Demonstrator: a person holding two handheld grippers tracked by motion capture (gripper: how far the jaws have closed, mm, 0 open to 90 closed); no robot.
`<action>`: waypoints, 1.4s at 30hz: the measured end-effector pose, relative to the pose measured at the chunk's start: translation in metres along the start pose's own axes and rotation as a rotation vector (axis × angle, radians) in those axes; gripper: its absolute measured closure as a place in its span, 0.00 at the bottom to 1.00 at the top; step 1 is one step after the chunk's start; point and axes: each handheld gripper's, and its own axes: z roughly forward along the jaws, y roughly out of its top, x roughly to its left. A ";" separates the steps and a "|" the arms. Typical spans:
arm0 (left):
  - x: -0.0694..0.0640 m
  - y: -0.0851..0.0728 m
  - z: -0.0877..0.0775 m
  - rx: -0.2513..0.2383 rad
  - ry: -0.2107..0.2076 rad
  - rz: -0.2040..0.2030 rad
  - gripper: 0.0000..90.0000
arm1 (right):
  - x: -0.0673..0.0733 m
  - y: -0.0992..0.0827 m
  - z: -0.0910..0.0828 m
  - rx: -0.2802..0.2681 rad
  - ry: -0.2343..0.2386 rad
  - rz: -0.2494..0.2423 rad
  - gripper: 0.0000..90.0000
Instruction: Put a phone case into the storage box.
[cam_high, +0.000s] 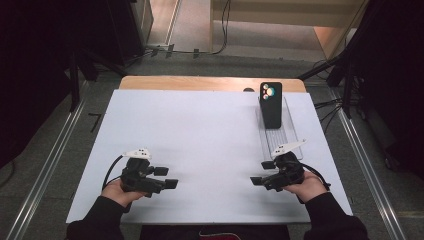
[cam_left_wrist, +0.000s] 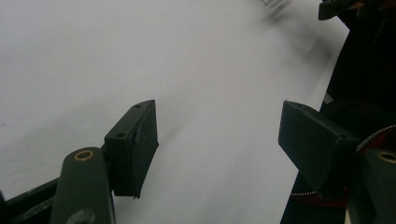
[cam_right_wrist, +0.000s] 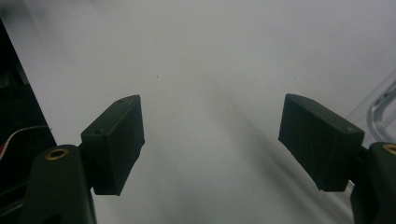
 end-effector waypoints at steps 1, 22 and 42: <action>0.000 0.000 0.000 0.005 0.002 0.001 0.32 | 0.000 -0.001 -0.001 0.000 0.000 0.003 0.23; 0.000 -0.002 -0.001 0.011 0.004 0.011 0.32 | -0.014 -0.025 -0.014 0.020 -0.040 0.040 0.23; 0.003 -0.002 0.001 0.013 0.019 0.006 0.32 | -0.019 -0.029 -0.012 0.016 -0.043 0.046 0.23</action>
